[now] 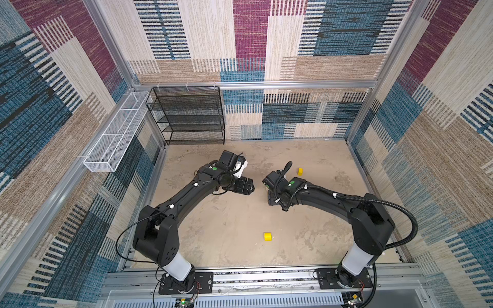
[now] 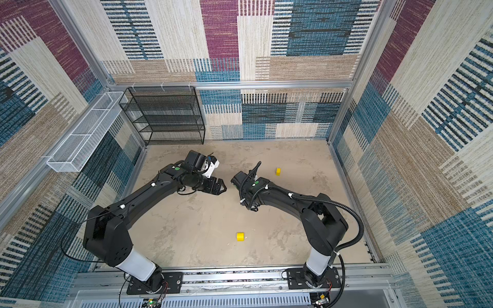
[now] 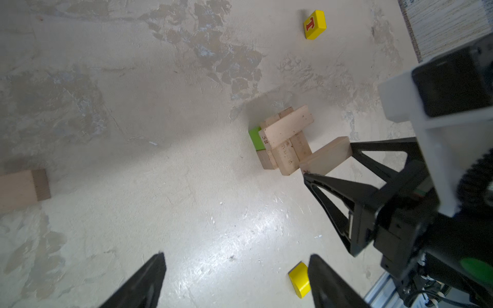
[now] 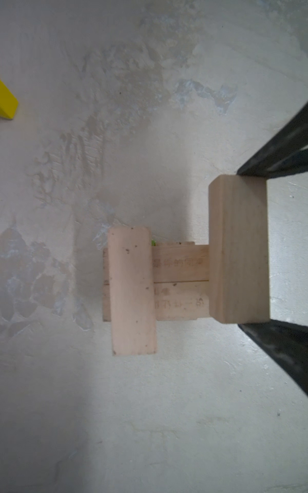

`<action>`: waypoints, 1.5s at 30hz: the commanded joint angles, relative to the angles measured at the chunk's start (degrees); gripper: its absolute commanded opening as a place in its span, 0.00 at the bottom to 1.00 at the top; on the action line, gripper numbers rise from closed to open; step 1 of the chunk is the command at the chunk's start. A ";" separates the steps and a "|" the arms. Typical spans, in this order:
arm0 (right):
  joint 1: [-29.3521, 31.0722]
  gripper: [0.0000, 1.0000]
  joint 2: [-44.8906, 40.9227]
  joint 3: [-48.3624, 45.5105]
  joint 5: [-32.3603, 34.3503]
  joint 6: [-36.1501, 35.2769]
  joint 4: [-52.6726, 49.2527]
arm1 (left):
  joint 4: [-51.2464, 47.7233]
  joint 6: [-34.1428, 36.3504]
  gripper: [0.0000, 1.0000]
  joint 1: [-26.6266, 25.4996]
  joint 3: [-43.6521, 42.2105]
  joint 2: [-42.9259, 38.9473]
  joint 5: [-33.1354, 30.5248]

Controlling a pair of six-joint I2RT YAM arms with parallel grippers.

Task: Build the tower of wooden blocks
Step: 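Position the held block over the stack while the left gripper steadies the stack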

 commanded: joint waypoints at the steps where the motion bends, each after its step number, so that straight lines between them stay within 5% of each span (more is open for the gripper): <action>1: -0.12 0.00 0.76 1.13 -0.72 -1.88 1.94 | -0.34 -1.23 0.88 0.41 0.47 0.23 1.09; 15: -0.90 0.01 5.24 3.57 -1.64 -3.54 3.17 | -0.26 -2.58 0.87 2.26 0.54 0.69 0.00; 27: -1.36 0.13 6.49 4.75 -2.74 -3.73 3.52 | -0.32 -2.51 0.86 2.30 0.63 0.80 -0.36; 31: -1.54 0.34 6.57 4.63 -2.81 -3.79 3.56 | -0.37 -2.51 0.86 2.29 0.72 0.83 -0.40; 36: -1.67 0.38 6.42 4.49 -2.97 -3.73 3.67 | -0.46 -2.60 0.86 2.27 0.71 0.76 -0.45; 38: -1.69 0.50 6.40 4.28 -3.22 -3.95 3.78 | -0.41 -2.60 0.86 2.31 0.72 0.73 -0.54; 45: -1.80 0.70 5.93 3.88 -4.16 -4.52 4.30 | -0.44 -2.68 0.86 2.27 0.71 0.71 -0.62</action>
